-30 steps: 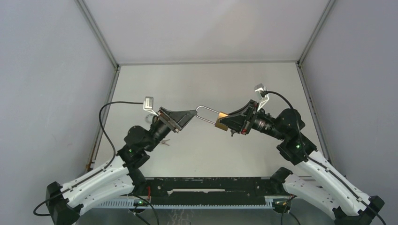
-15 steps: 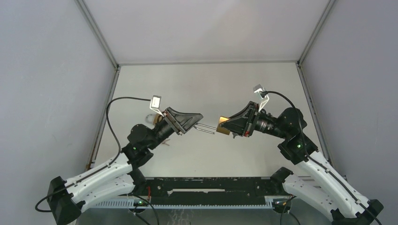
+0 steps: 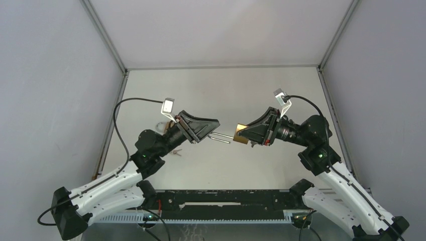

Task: Unlock with the key

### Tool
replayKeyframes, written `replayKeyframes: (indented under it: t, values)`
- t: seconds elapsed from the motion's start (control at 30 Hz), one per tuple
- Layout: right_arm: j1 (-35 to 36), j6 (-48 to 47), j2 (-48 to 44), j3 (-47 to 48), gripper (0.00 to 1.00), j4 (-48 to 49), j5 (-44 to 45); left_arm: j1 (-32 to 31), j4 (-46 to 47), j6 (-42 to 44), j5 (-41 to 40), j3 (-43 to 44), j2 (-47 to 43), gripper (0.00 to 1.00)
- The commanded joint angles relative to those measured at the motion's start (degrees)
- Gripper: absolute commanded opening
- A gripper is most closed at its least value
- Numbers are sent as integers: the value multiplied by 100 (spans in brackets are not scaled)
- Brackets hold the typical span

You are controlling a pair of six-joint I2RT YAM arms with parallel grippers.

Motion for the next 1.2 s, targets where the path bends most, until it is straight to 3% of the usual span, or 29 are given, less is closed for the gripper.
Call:
replayKeyframes:
  t: [0.0, 0.13, 0.43, 0.7, 0.9, 0.97, 1.17]
  values:
    - [-101, 343, -166, 135, 0, 768, 258, 8, 194, 227, 394, 290, 64, 51]
    - [-268, 365, -227, 135, 0, 495, 479, 6, 174, 233, 447, 237, -37, 59]
    - [-405, 610, -50, 135, 0, 831, 541, -1, 98, 250, 1009, 237, 1, 57]
    - [-401, 187, -96, 135, 0, 365, 598, -10, -160, 128, 881, 366, -4, 35]
    - [-431, -56, -133, 135, 0, 179, 712, -28, -409, -39, 629, 344, 7, 34]
    - [-434, -47, -113, 135, 0, 150, 725, -30, -557, -9, 510, 334, -15, 40]
    - [-433, -84, -120, 135, 0, -212, 1029, -27, -1678, 449, -296, 419, -317, 76]
